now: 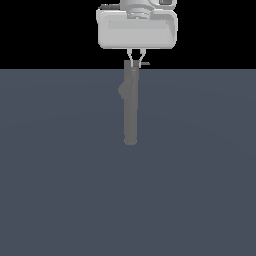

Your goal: Turn on the faucet by rotating a designated handle.

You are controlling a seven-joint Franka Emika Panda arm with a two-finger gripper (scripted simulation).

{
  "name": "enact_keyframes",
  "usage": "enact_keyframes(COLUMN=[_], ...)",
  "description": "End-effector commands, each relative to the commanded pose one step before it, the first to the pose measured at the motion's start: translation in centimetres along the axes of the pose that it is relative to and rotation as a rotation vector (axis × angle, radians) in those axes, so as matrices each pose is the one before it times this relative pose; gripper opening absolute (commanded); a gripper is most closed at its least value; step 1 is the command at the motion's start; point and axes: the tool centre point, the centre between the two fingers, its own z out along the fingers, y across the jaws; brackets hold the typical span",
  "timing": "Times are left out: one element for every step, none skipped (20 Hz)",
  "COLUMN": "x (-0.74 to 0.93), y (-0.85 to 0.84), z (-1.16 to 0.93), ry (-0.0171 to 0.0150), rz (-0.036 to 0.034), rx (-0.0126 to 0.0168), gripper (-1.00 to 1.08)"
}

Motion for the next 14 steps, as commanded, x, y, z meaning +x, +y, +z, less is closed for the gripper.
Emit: enact_keyframes(x=[1.412,0.317,0.315,0.313,0.311,0.309,0.306,0.304,0.302,0.300,0.298,0.296,0.294,0.000], y=[1.151,0.288,0.285,0.282,0.281,0.277,0.278,0.275,0.272,0.271,0.268,0.264,0.261,0.000], z=[-0.041,-0.009,-0.009,-0.008,-0.009,-0.008,-0.009,-0.009,-0.009,-0.010,-0.010,-0.010,-0.010,0.000], ry=[0.01550,0.00112,0.00111,0.00109,0.00110,0.00107,0.00108,0.00107,0.00106,0.00106,0.00105,0.00103,0.00102,0.00000], rz=[0.01234,0.00302,0.00298,0.00295,0.00295,0.00288,0.00292,0.00288,0.00285,0.00285,0.00281,0.00278,0.00274,0.00000], rx=[-0.00364,-0.00061,-0.00060,-0.00059,-0.00059,-0.00057,-0.00058,-0.00057,-0.00056,-0.00055,-0.00054,-0.00053,-0.00051,0.00000], gripper=[-1.00,-1.00,-1.00,-1.00,-1.00,-1.00,-1.00,-1.00,-1.00,-1.00,-1.00,-1.00,-1.00,-1.00])
